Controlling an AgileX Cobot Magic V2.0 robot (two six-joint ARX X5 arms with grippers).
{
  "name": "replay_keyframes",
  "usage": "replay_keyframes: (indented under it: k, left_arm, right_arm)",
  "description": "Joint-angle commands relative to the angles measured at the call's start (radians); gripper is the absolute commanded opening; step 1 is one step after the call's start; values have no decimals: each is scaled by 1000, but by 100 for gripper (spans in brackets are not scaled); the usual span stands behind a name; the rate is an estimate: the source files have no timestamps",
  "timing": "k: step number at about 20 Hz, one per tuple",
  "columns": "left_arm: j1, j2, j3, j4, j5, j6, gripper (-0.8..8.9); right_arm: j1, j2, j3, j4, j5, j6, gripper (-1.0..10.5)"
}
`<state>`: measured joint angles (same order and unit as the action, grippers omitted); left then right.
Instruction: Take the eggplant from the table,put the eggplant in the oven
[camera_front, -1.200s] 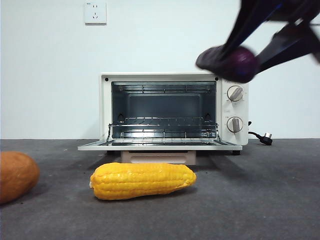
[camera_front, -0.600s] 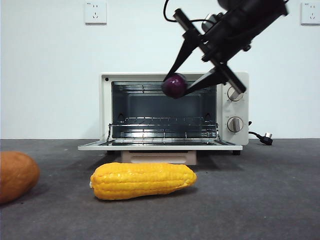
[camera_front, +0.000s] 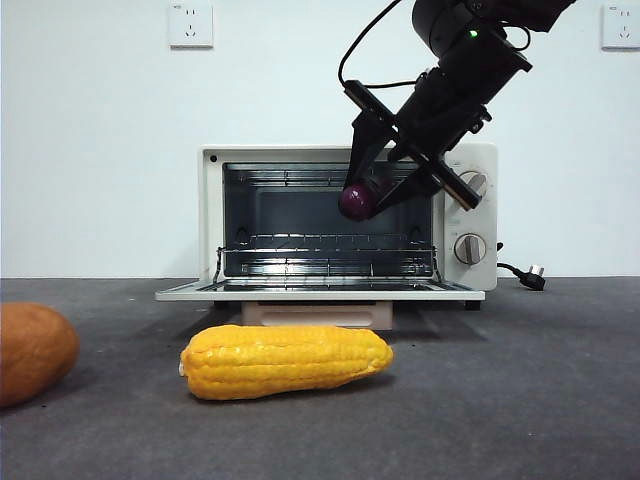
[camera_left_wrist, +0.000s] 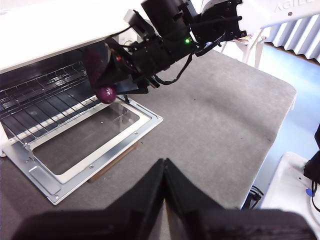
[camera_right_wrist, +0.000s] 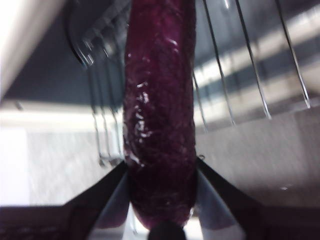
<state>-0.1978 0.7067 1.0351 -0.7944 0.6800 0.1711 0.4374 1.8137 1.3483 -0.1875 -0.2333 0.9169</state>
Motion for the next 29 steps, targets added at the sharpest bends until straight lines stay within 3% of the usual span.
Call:
replay_keyframes:
  k: [1, 5, 9, 12, 15, 18, 29]
  left_arm:
    - [-4, -2, -3, -1, 0, -3, -6]
    - [-4, -2, -3, -3, 1, -3, -6]
    - [-5, -2, -3, -6, 1, -3, -6]
    - [-7, -2, -3, -19, 0, -3, -6]
    - [-9, -2, -3, -28, 0, -2, -6]
    - [-19, -2, -3, -28, 0, 7, -6]
    - [-20, -2, -3, -31, 0, 8, -6]
  right_arm:
    - [2, 9, 0, 17, 43, 32, -11]
    - [2, 30, 0, 24, 108, 33, -10]
    - [7, 70, 0, 84, 108, 38, 8]
    - [14, 104, 0, 136, 132, 51, 168]
    - [16, 121, 0, 161, 158, 51, 170]
    - [16, 121, 0, 181, 182, 49, 326]
    - [28, 108, 0, 174, 133, 48, 350]
